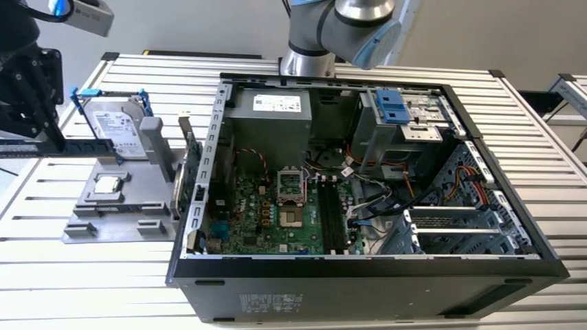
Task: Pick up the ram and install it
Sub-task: 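Pick up the ram and move it above insertion slot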
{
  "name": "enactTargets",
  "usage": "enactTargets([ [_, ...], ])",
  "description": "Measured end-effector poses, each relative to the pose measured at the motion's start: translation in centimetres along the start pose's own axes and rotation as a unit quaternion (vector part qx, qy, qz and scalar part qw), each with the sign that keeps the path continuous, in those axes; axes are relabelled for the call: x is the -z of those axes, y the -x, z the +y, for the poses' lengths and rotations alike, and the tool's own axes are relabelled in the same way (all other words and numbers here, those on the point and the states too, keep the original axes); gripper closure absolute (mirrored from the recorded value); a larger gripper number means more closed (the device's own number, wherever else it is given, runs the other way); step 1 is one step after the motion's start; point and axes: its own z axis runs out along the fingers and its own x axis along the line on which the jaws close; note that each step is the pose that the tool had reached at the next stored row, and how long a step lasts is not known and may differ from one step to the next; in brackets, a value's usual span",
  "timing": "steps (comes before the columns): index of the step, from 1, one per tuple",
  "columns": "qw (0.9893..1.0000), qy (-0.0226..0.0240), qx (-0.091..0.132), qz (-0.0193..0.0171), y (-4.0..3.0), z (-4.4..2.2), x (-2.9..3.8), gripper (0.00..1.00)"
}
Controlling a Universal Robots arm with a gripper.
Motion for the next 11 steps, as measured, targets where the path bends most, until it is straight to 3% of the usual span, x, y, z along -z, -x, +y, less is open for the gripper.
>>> enactTargets([
  [11, 1.0000, 0.0000, 0.000, 0.0000, -0.08, 0.08, 1.46, 1.00],
])
